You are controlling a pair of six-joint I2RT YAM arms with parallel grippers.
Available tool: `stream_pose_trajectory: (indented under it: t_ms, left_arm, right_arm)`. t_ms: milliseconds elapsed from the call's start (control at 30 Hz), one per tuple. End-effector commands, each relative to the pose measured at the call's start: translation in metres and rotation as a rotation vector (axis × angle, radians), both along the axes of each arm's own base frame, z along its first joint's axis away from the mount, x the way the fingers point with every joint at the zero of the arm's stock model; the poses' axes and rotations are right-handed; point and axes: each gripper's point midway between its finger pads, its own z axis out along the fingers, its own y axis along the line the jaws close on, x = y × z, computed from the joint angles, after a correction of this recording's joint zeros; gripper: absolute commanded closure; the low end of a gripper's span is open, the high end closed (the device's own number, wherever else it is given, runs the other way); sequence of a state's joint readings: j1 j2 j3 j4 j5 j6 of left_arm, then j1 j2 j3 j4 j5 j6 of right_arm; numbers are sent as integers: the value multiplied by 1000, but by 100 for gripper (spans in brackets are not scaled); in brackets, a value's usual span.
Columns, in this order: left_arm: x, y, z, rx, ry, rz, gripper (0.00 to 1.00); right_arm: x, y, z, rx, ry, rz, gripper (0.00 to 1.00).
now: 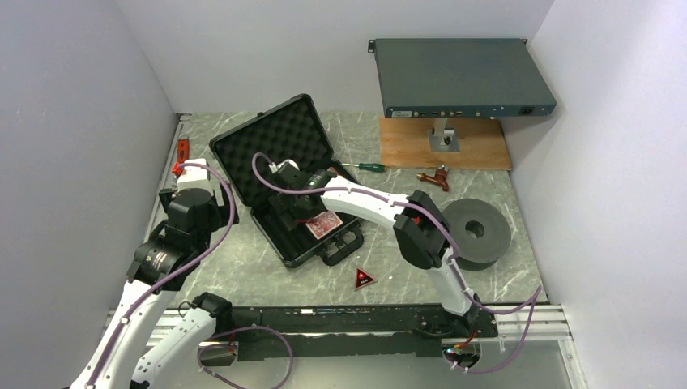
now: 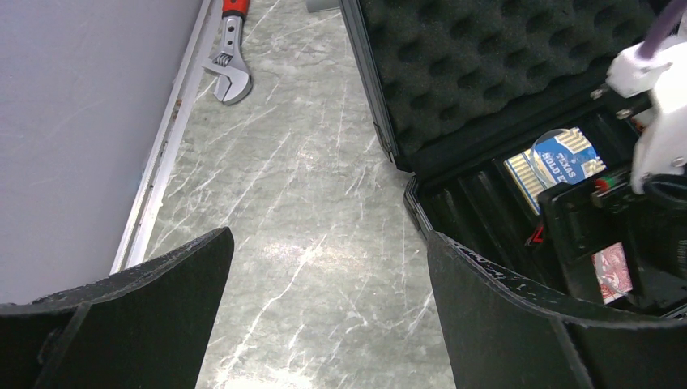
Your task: Pack up texas hold em set
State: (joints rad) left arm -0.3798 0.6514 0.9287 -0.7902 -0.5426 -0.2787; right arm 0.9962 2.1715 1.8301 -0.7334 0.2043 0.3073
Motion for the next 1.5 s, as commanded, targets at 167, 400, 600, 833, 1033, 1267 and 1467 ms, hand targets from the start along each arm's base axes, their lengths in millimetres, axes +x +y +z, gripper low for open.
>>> stream_pose_trajectory:
  t_ms: [167,400,600,833,1033,1267,1467]
  left_arm:
    - [5,0,8,-14,-30,9,5]
    - [5,0,8,-16,-30,12,5]
    - [6,-1,8,-17,-26,6,5]
    - [5,-2,9,-22,-34,1,5]
    - [4,-4,11,-31,-44,-12,5]
    - [5,-6,10,-31,-37,-19,5]
    - [6,-5,10,-32,-40,-17,5]
  right_arm:
    - [4,-13,97,135,-129,-40,9]
    - [-14,-53,101,92,-134,-74,9]
    - [-34,-90,93,61,-127,-120,9]
    - [-60,-120,70,36,-60,-164,9]
    - [-82,-136,48,30,16,-196,10]
    - [-106,-148,21,34,105,-211,13]
    - [-120,-152,6,35,156,-202,17]
